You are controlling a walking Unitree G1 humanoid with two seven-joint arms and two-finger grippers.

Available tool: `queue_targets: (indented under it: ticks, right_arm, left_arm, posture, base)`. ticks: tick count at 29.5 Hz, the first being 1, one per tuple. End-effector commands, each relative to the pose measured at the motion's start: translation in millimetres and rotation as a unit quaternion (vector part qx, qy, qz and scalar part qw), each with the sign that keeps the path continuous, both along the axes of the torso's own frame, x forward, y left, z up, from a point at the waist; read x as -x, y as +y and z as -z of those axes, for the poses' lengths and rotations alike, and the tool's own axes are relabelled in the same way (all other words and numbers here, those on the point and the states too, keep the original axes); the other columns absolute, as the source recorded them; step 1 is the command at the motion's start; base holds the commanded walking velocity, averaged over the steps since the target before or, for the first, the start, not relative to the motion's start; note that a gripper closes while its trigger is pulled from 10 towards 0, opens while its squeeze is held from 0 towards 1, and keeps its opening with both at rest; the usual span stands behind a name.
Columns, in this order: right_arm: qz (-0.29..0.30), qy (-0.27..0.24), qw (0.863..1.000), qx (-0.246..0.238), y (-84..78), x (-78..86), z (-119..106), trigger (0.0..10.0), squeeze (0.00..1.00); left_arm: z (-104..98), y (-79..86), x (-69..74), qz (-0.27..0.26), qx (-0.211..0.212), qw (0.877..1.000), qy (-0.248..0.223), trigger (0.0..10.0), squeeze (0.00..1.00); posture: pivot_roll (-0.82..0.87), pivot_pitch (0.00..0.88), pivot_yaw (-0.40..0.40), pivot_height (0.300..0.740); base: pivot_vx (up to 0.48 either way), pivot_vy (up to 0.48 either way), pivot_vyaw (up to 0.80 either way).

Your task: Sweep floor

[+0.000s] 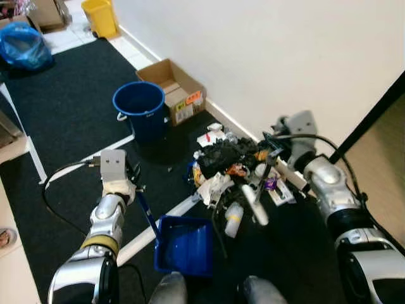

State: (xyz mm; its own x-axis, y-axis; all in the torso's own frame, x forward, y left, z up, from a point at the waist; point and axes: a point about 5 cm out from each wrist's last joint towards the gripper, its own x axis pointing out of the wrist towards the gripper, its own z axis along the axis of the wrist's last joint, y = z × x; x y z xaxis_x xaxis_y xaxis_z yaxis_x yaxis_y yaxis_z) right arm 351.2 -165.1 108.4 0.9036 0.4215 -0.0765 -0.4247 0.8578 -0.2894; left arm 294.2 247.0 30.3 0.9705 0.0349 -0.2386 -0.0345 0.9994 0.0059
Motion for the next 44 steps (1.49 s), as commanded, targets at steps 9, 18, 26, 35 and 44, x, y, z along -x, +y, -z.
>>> queue_targets:
  ticks: [9, 18, 26, 35, 44]
  right_arm:
    - [0.030, -0.005, 0.998, 0.047, -7.8, -12.7, -15, 10.0, 0.00]
    - [-0.082, 0.063, 0.995, 0.000, 49.2, 1.3, 12, 10.0, 0.00]
    - [-0.122, 0.072, 0.988, -0.059, 80.9, 7.0, 14, 10.0, 0.00]
    - [-0.240, 0.136, 0.951, -0.137, 110.6, 25.9, 15, 10.0, 0.00]
    - [-0.350, 0.138, 0.899, -0.223, 112.7, 41.5, -11, 10.0, 0.00]
  left_arm:
    - [14, -15.8, 7.2, 0.010, 0.049, 0.999, 0.014, 10.0, 0.00]
    - [7, -24.1, 0.2, 0.019, 0.063, 0.998, -0.008, 10.0, 0.00]
    - [3, -29.4, -4.1, 0.026, 0.068, 0.997, -0.023, 10.0, 0.00]
    - [-3, -35.4, -7.6, 0.038, 0.074, 0.996, -0.043, 10.0, 0.00]
    - [-5, -40.7, -11.4, 0.047, 0.076, 0.995, -0.048, 10.0, 0.00]
  posture:
    - [0.11, 0.118, -0.074, 0.740]
    - [0.11, 0.120, -0.080, 0.740]
    - [0.11, 0.124, -0.084, 0.740]
    - [0.11, 0.132, -0.090, 0.740]
    - [0.10, 0.119, -0.087, 0.740]
  base:
    - [0.000, 0.000, 0.00]
    - [0.000, 0.000, 0.00]
    - [0.000, 0.000, 0.00]
    - [0.000, 0.000, 0.00]
    - [0.000, 0.000, 0.00]
